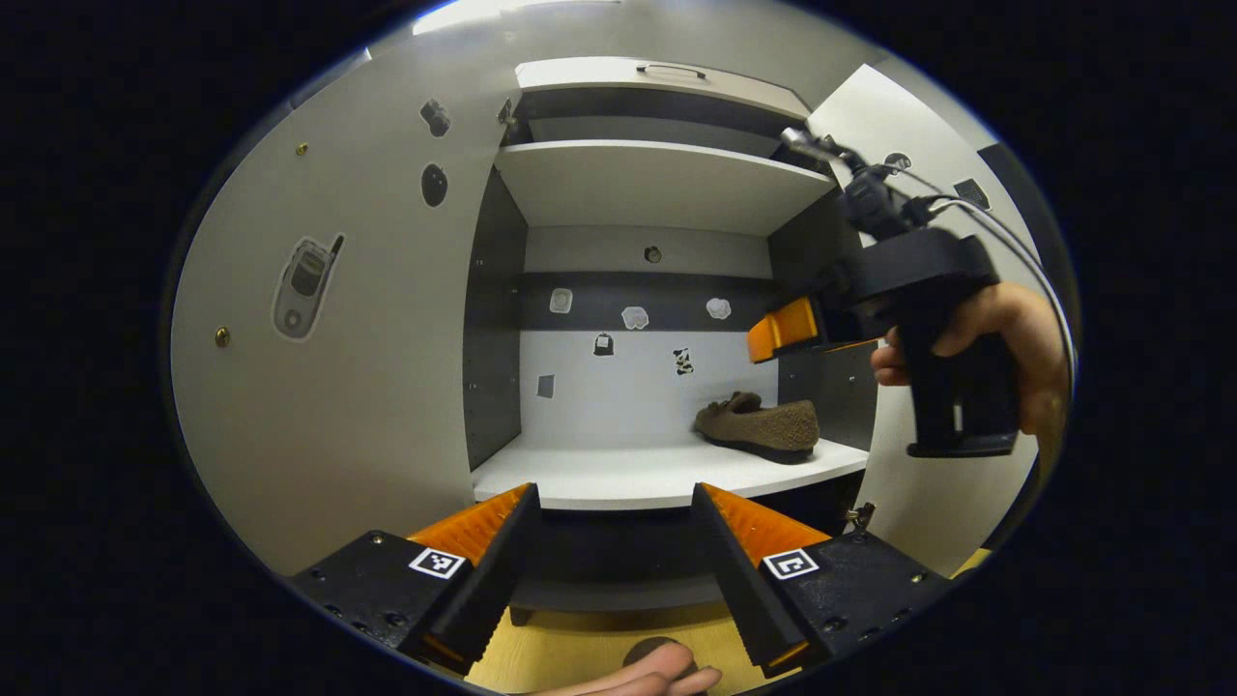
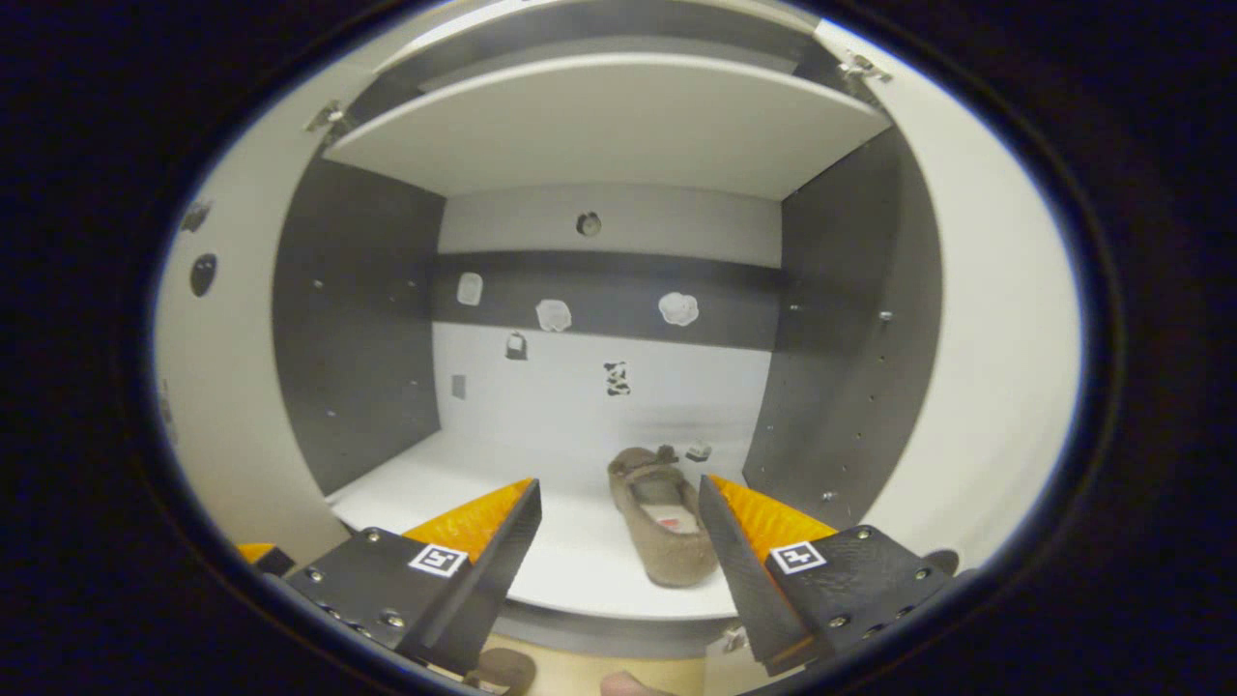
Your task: Grab one shoe with the right hand and put it into the shoe cabinet, grab the other shoe with the left hand and put it into the shoe cabinet; then close the right door with the right hand and the left door with the left hand.
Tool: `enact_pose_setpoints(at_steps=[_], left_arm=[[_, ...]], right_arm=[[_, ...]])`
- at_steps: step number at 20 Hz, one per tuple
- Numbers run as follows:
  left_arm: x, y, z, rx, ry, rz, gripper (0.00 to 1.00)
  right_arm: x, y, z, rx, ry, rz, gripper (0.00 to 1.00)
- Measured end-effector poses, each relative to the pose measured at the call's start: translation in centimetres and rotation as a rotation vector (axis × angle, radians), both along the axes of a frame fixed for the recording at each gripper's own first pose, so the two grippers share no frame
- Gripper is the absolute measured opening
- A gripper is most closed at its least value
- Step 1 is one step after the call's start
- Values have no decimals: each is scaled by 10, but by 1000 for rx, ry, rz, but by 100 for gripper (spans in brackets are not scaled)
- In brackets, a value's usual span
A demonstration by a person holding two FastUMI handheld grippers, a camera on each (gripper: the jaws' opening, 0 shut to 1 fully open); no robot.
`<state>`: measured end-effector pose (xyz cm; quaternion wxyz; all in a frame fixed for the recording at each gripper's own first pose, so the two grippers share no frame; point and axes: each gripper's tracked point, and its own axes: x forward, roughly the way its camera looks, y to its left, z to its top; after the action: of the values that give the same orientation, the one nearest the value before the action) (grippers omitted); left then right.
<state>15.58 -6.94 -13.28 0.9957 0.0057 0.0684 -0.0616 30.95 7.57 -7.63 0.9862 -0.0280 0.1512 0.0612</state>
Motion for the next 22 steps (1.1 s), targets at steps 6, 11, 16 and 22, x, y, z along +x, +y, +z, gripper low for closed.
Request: enact_pose_setpoints(at_steps=[6, 11, 16, 22], left_arm=[[-10, 0, -47, 9, 107, 14, 96], [-33, 10, -127, -12, 247, 15, 97], [-57, 18, -197, -44, 370, 10, 98], [-86, 16, -270, -56, 497, -4, 98]], right_arm=[[-98, 7, 41, 141, -223, 73, 98], [-145, -5, 44, 114, -350, 23, 98], [-178, -5, 26, 114, -404, 12, 98], [-209, -7, -16, 142, -372, -28, 98]])
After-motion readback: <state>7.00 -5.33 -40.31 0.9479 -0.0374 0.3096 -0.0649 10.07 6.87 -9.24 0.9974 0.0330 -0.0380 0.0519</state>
